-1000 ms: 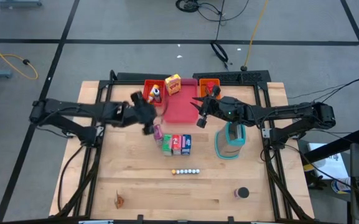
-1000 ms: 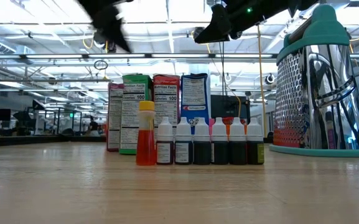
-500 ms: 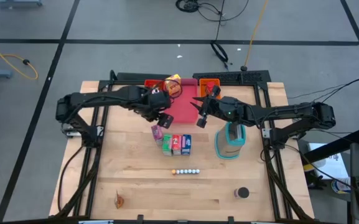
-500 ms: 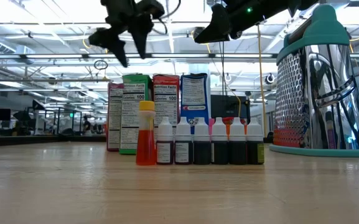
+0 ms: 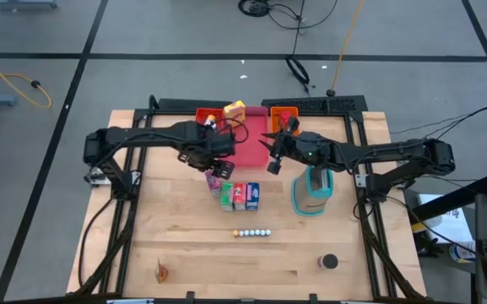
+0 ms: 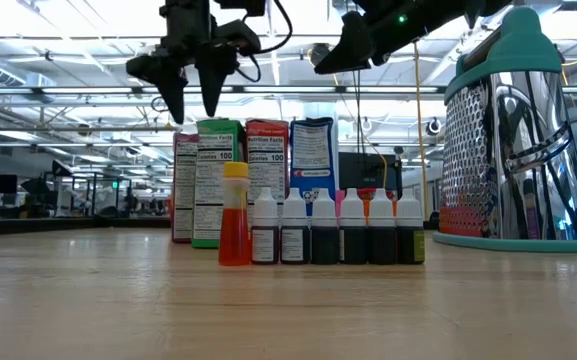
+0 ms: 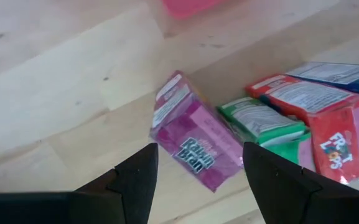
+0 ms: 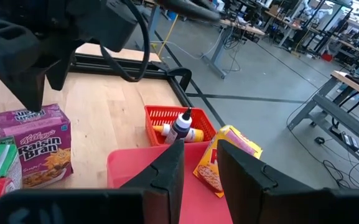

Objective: Pick & Place Kitchen Items
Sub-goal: Put the violet cereal box into the pink bin

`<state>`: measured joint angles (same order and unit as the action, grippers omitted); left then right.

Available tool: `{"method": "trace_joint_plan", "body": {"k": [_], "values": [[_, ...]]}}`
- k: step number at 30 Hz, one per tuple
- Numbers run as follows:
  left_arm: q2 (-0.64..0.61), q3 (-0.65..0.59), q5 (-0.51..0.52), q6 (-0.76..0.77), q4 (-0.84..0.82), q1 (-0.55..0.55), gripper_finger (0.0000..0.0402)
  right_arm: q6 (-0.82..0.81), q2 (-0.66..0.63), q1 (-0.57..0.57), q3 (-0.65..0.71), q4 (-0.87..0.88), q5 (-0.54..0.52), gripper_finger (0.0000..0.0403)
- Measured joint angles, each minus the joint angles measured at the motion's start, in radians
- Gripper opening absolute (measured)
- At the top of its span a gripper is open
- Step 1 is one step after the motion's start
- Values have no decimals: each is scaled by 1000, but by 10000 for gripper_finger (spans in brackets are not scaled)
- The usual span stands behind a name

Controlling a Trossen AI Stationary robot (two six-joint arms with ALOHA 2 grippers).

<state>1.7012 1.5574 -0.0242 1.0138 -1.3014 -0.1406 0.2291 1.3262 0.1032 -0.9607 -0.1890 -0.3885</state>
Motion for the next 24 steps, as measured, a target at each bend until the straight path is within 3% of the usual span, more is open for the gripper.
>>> {"method": "trace_joint_plan", "body": {"k": [18, 24], "values": [[-1, -94, 42, 96, 41, 52, 237, 21, 0, 0, 0, 0, 0, 89], [-2, -140, -17, 86, 141, 57, 237, 21, 0, 0, 0, 0, 0, 89]]}}
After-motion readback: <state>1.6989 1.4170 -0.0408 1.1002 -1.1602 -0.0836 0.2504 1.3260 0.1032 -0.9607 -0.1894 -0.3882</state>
